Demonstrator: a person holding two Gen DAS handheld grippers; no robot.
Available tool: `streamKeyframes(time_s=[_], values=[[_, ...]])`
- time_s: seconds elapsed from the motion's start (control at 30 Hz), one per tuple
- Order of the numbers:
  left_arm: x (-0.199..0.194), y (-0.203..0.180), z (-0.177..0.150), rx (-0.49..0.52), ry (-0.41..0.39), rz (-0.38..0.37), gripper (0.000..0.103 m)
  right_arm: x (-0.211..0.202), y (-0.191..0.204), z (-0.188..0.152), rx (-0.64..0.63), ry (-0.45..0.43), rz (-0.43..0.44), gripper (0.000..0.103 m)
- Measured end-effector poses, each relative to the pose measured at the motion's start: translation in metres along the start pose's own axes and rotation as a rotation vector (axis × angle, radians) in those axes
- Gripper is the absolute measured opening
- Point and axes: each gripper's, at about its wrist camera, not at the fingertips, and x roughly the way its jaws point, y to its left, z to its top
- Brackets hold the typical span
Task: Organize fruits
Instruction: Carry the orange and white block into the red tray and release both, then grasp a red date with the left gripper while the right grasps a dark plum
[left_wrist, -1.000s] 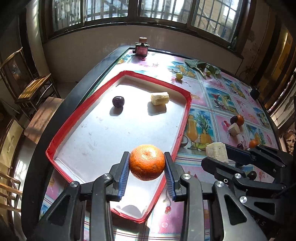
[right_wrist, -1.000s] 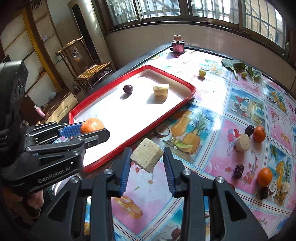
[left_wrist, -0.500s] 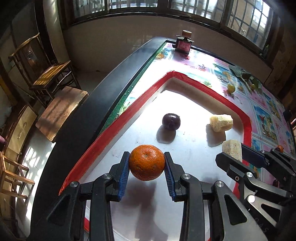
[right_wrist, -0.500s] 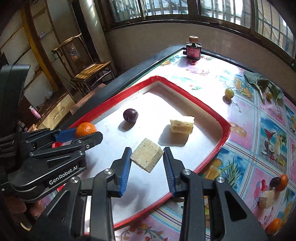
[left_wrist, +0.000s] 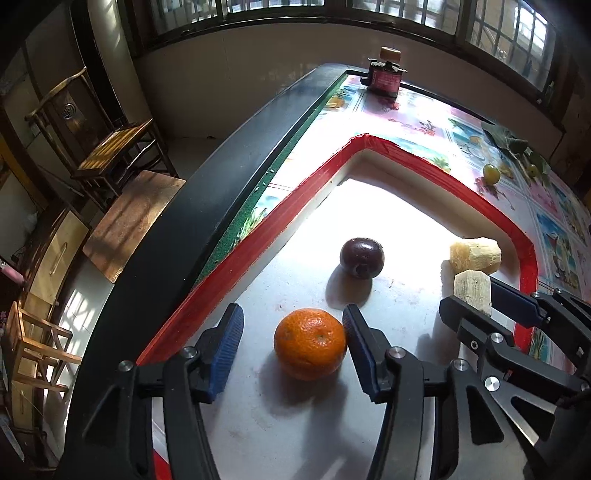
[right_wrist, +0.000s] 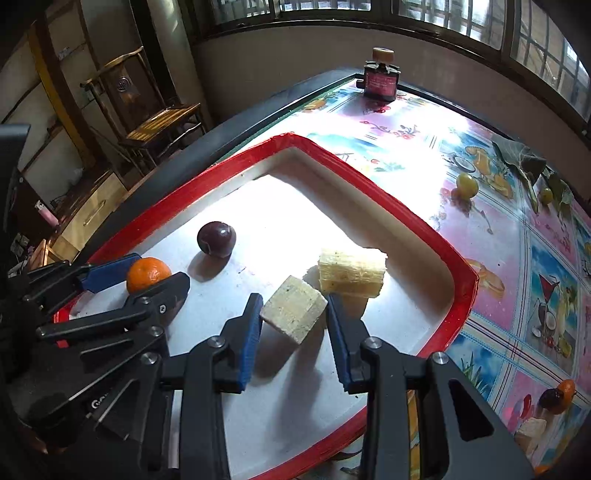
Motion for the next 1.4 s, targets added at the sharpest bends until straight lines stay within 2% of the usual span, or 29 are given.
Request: streamKeyframes(time_s=[0.07, 0.23, 0.33, 0.6, 0.67, 0.87, 1.0, 1.13, 1.27, 1.33, 1.4], values=[[-0.001, 0.002, 0.0, -0.017, 0.004, 0.003, 0.066, -0.003, -0.001, 0.0, 0.0, -0.004, -0.005, 0.038], [-0.007, 0.005, -0.001, -0.049, -0.005, 0.02, 0.079, -0.019, -0.002, -0.003, -0.007, -0.037, -0.037, 0.051], [-0.013, 0.004, -0.002, -0.058, -0.013, 0.02, 0.079, -0.03, -0.004, -0.007, -0.004, -0.059, -0.049, 0.059], [-0.037, -0.008, -0.01, -0.052, -0.026, 0.041, 0.079, -0.064, -0.012, -0.024, 0.012, -0.088, -0.051, 0.061], [-0.05, -0.012, -0.014, -0.053, -0.043, 0.024, 0.079, -0.079, -0.022, -0.034, 0.03, -0.097, -0.042, 0.061], [-0.091, -0.044, -0.04, 0.024, -0.113, -0.058, 0.079, -0.148, -0.073, -0.089, 0.091, -0.151, -0.041, 0.069], [-0.108, -0.083, -0.066, 0.115, -0.113, -0.149, 0.079, -0.186, -0.116, -0.144, 0.144, -0.167, -0.096, 0.074], [-0.114, -0.129, -0.093, 0.231, -0.094, -0.224, 0.079, -0.21, -0.166, -0.199, 0.236, -0.153, -0.178, 0.074], [-0.114, -0.165, -0.112, 0.287, -0.069, -0.259, 0.079, -0.209, -0.191, -0.235, 0.293, -0.099, -0.149, 0.074], [-0.113, -0.177, -0.118, 0.303, -0.055, -0.27, 0.079, -0.199, -0.183, -0.241, 0.278, -0.081, -0.102, 0.074], [-0.112, -0.184, -0.122, 0.325, -0.055, -0.243, 0.079, -0.187, -0.168, -0.241, 0.231, -0.073, -0.079, 0.074]])
